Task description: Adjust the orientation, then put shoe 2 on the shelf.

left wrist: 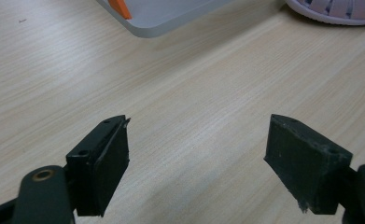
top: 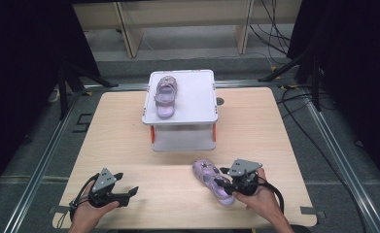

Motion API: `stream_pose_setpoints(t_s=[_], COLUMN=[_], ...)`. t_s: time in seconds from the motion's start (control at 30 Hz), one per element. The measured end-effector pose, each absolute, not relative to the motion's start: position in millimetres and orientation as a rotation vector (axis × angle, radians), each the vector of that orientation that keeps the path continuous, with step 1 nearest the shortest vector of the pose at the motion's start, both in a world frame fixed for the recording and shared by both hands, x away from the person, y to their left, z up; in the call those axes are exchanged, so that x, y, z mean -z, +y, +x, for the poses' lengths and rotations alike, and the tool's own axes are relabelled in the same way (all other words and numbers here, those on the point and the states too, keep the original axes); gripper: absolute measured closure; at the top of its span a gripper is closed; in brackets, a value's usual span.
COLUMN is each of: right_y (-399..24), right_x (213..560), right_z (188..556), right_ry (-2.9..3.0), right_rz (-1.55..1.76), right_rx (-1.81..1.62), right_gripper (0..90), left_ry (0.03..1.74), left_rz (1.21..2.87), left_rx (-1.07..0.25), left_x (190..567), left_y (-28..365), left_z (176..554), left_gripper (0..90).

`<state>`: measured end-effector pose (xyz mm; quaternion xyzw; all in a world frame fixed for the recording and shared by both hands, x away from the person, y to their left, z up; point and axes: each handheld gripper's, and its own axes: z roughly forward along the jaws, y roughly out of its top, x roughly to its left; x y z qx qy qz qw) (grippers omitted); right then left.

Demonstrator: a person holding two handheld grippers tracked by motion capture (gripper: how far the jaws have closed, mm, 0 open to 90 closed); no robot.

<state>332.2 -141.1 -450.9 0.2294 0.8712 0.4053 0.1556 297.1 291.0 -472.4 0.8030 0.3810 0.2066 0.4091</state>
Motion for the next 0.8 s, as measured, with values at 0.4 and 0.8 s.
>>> stream_pose_setpoints(t_s=[0.4,0.8], right_y=[-129,-139], right_x=[450,440], right_z=[327,327], right_ry=[2.474,2.415], right_rz=[0.552,0.532], right_rx=[-1.143,-1.168], right_gripper=[72.0,84.3], left_ry=[0.965,0.961], left_rz=[2.005,2.019], left_rx=[-0.503,-0.518], left_x=[473,473], left_y=[290,293], left_z=[298,299], left_gripper=[20.7,20.6])
